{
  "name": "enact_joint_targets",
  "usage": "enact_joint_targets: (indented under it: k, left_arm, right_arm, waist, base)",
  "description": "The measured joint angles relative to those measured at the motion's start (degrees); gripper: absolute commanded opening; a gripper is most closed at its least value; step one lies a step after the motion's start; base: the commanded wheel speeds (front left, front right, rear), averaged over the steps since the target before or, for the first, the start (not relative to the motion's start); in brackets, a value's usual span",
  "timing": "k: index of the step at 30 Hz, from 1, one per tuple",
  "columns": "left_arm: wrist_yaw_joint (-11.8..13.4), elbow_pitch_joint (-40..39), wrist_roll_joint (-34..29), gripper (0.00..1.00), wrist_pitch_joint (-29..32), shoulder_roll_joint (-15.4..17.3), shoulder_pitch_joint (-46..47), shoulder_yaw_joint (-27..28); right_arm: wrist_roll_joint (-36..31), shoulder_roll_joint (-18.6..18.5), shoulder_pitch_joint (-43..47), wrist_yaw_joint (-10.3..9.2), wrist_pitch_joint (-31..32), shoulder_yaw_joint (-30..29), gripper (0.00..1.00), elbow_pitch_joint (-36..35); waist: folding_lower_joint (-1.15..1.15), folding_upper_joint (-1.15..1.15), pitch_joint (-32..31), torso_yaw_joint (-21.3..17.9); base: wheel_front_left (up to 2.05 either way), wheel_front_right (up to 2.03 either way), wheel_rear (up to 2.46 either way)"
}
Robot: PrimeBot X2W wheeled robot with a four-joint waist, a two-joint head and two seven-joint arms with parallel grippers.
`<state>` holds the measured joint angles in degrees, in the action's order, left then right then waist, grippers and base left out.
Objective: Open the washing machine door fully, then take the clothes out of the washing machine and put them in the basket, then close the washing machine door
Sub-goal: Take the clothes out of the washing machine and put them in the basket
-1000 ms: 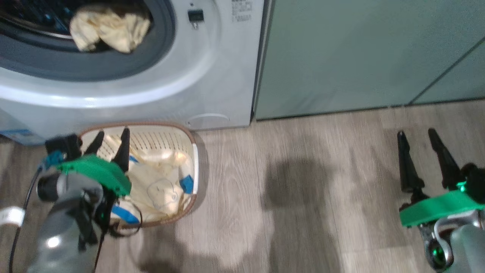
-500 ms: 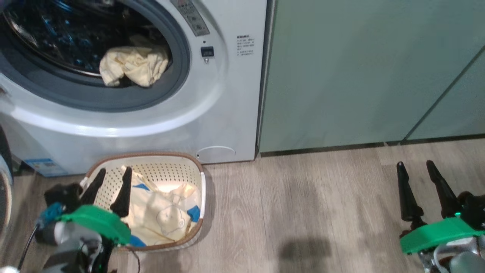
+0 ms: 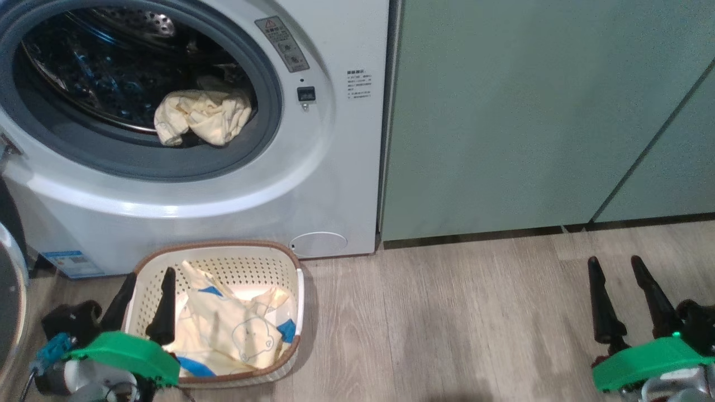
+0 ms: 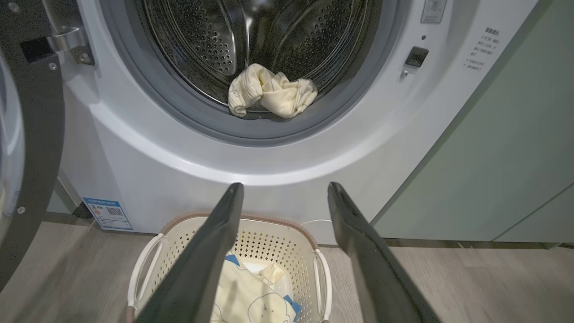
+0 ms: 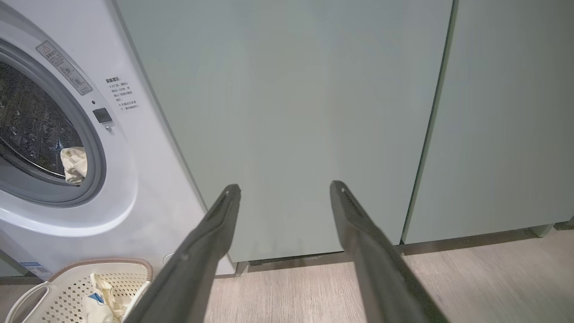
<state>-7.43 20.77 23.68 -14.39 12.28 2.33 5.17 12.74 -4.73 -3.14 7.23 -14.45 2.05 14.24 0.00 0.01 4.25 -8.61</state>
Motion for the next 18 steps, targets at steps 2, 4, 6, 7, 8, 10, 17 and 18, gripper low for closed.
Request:
enact_joint_targets:
  k: [2,4,6,7,8,10,17,18]
  left_arm:
    - [0.00,-0.46,-0.44,1.00,0.00,-0.62,-0.54,0.57]
    - [0.00,-1.16,-0.63,1.00,0.00,-1.00,-1.01,1.00]
    - [0.00,-1.25,-1.05,1.00,0.00,-1.21,-1.05,1.37]
    - [0.00,-1.29,-1.09,1.00,0.00,-1.31,-1.05,1.65]
    - [0.00,-1.30,-1.09,1.00,0.00,-1.35,-1.05,1.86]
    - [0.00,-1.34,-1.09,1.00,0.00,-1.35,-1.05,1.99]
    - [0.00,-1.62,-1.37,1.00,0.00,-1.82,-1.16,2.02]
    - [0.00,-1.62,-1.64,1.00,0.00,-1.89,-1.17,2.02]
  right_arm:
    - [0.11,0.00,0.59,0.00,0.00,-0.24,1.00,0.01]
    - [0.11,0.01,0.72,0.00,0.00,-0.32,1.00,0.00]
    - [0.11,0.02,0.71,0.00,0.00,-0.32,1.00,0.00]
    - [0.11,0.02,0.71,0.00,0.00,-0.32,1.00,0.00]
    - [0.11,0.02,0.71,0.00,0.00,-0.32,1.00,0.00]
    - [0.11,0.02,0.71,0.00,0.00,-0.33,1.00,0.00]
    - [0.11,0.02,0.71,0.00,0.00,-0.32,1.00,-0.02]
    - [0.11,0.01,0.71,0.00,0.00,-0.32,1.00,-0.02]
  waist:
    - [0.00,0.00,-0.41,0.14]
    - [0.00,0.00,-0.71,0.36]
    - [0.00,0.00,-0.97,0.63]
    - [0.00,0.00,-1.08,0.74]
    - [0.00,0.00,-1.19,0.84]
    - [0.00,0.00,-1.36,1.04]
    - [0.00,0.00,-1.38,1.52]
    - [0.00,0.00,-1.32,1.59]
  base:
    - [0.00,0.00,0.00]
    - [0.00,0.00,0.00]
    - [0.00,0.00,0.00]
    - [0.00,0.00,0.00]
    - [0.00,0.00,0.00]
    - [0.00,0.00,0.00]
    - [0.00,0.00,0.00]
    - [0.00,0.00,0.00]
